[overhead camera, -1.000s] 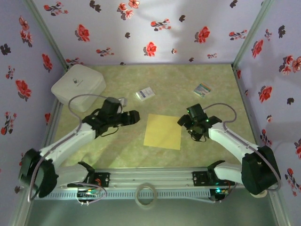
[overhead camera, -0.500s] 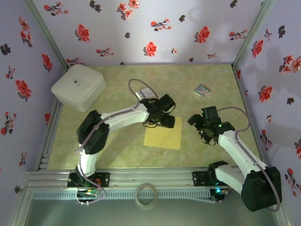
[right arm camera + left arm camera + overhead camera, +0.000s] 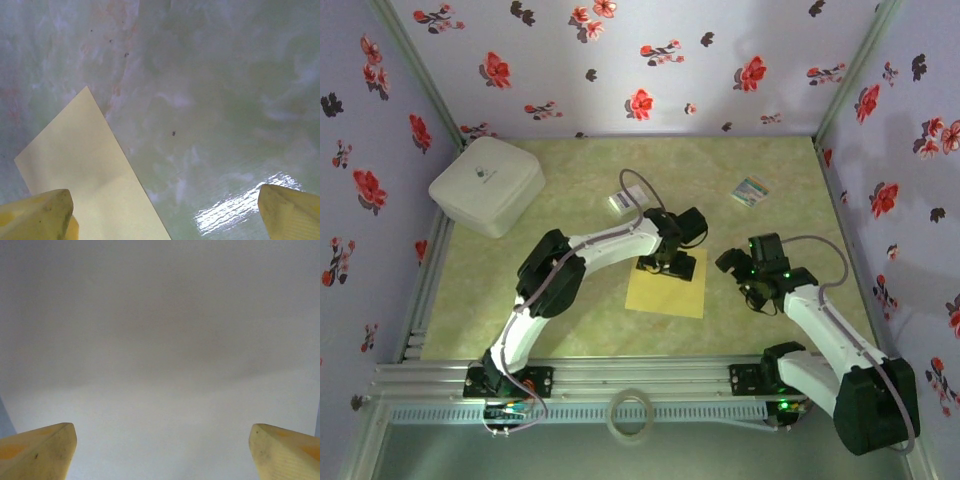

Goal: Fold a paper plane with a square sheet of paper (pick it up from the middle)
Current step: Move the square sheet of paper to the center of the table.

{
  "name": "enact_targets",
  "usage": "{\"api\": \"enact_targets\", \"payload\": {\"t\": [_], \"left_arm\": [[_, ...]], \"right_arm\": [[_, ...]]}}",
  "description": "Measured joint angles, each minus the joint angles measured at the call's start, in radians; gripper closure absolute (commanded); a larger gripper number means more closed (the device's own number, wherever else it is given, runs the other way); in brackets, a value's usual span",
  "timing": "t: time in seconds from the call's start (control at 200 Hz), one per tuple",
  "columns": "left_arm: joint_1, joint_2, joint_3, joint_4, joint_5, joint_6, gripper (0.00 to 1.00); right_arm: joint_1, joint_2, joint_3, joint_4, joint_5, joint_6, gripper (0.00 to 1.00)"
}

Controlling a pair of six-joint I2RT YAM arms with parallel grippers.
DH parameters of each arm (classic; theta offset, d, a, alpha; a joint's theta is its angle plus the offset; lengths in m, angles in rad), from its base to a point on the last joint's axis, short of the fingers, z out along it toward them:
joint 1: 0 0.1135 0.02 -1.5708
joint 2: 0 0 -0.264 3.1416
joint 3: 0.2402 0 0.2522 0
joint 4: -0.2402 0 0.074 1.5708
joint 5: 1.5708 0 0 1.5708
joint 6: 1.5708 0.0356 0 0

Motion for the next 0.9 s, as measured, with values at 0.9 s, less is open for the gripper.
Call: {"api": "enact_targets", "payload": {"t": [0.9], "left_arm": [[0.057,-0.146,-0.305,0.027,-0.045,0.025,0.09]], "right_arm": [[0.0,0.0,0.0,0.024,-0.019,0.003,0.03]]}}
